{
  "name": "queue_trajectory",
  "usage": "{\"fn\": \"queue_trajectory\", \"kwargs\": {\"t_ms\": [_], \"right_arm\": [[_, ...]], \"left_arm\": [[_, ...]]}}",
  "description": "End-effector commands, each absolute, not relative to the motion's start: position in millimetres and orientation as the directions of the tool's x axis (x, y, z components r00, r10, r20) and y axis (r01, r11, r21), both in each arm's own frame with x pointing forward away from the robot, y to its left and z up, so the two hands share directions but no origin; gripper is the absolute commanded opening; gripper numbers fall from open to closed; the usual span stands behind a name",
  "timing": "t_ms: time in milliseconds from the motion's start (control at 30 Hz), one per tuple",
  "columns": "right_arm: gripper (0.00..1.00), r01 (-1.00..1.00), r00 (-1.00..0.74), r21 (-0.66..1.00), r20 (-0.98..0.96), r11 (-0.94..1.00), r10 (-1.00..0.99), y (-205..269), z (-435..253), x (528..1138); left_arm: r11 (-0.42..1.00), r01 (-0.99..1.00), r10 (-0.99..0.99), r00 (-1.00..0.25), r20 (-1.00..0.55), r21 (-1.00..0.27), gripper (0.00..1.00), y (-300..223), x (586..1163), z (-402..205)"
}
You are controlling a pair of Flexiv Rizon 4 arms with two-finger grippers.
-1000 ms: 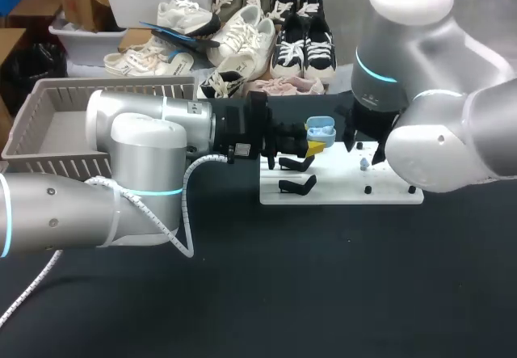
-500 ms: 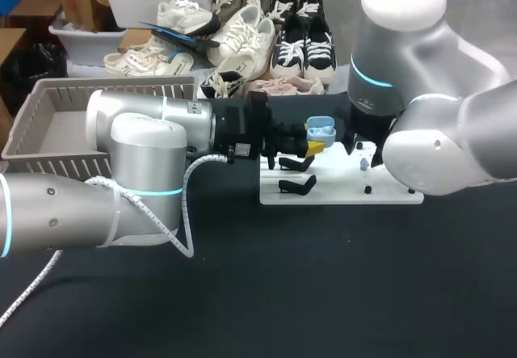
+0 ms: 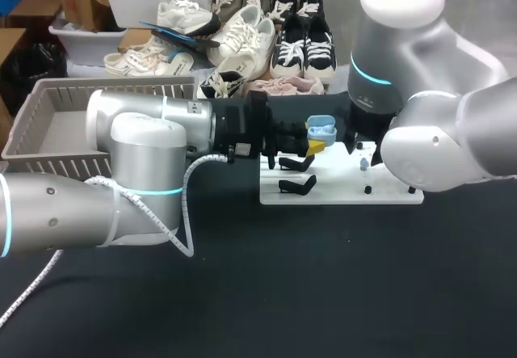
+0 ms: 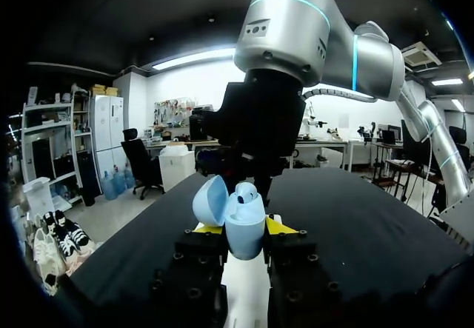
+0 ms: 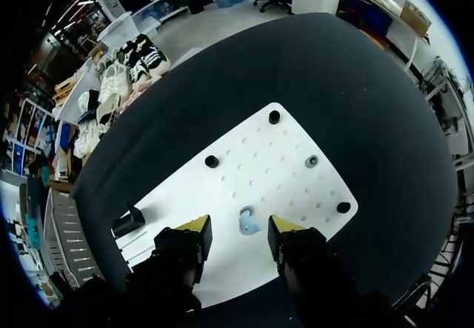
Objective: Pick up each earbud case from the left stands, insert the matching earbuds, close the lid, and place the case in the box.
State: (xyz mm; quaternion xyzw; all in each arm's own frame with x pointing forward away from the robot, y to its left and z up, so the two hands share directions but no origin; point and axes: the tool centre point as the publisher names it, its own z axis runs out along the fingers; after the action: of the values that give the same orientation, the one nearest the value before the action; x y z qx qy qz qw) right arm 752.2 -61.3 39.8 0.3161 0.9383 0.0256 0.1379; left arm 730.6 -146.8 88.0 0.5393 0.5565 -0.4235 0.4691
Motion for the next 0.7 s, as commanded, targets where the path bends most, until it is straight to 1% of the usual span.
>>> {"fn": "queue_trajectory", "kwargs": {"t_ms": [33,400,700], "right_arm": [[0.47,0.589,-0.760,0.136,-0.243,0.797,0.603,-62,39,752],[0.47,0.605,-0.749,0.129,-0.244,0.786,0.617,-69,38,752],[0.47,0.602,-0.750,0.129,-0.248,0.788,0.613,-63,38,751]], "left_arm": [[0.074,0.996,0.194,0.029,-0.980,0.044,0.00,-143,726,87],[0.092,0.994,0.190,0.040,-0.981,0.059,0.00,-135,722,90],[0.114,0.992,0.201,0.035,-0.979,0.059,0.00,-122,714,90]]}}
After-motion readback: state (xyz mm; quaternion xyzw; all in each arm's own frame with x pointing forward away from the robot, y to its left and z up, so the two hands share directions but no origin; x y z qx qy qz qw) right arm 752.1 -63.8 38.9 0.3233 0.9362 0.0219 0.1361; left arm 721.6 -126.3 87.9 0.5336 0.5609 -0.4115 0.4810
